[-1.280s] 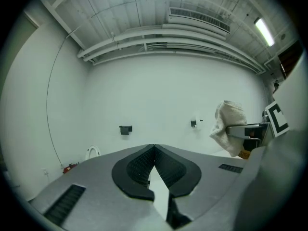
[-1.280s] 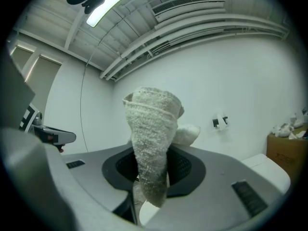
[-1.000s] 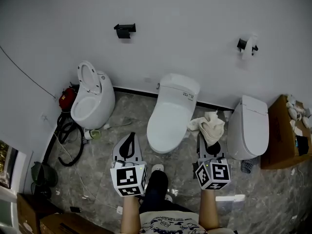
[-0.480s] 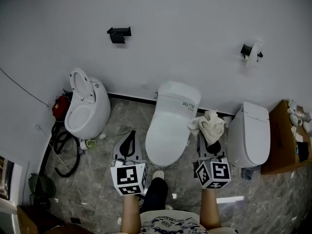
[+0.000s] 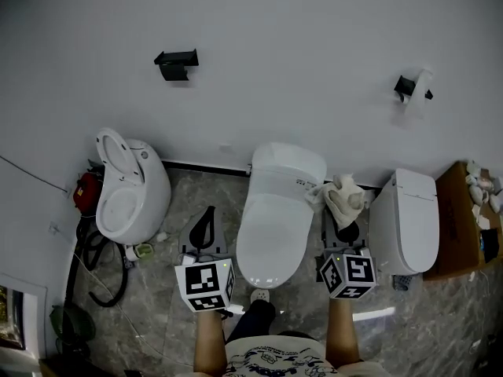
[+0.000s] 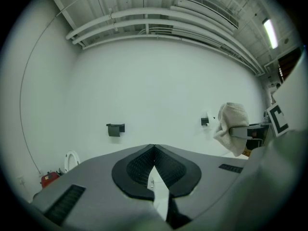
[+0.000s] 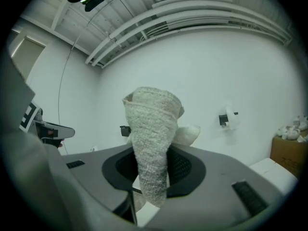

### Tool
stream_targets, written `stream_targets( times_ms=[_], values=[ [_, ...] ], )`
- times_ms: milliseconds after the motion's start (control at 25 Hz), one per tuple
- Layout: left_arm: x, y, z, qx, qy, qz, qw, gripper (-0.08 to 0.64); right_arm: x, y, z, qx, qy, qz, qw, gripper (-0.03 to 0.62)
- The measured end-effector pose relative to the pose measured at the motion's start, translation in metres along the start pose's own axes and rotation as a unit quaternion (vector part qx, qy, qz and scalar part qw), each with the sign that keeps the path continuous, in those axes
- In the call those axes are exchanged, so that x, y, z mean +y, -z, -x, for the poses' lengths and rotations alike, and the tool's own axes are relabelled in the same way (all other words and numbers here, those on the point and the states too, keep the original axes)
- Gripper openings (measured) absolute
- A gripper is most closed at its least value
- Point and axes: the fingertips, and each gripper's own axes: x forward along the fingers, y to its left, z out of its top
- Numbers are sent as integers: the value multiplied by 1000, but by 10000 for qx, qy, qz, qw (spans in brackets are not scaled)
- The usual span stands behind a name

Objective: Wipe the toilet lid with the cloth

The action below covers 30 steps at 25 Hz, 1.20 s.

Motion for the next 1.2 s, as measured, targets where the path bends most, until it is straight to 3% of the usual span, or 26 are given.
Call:
stream_targets(
  times_ms=[640,1200],
  values=[
    [39,41,-113,490,64,-27,9988,3,-18,48,-108,614,177,39,9980,112],
    [45,90,-163,1051,-253,-54,9941,3,-30,109,-178,1265,-338,240,9911,112]
  ],
)
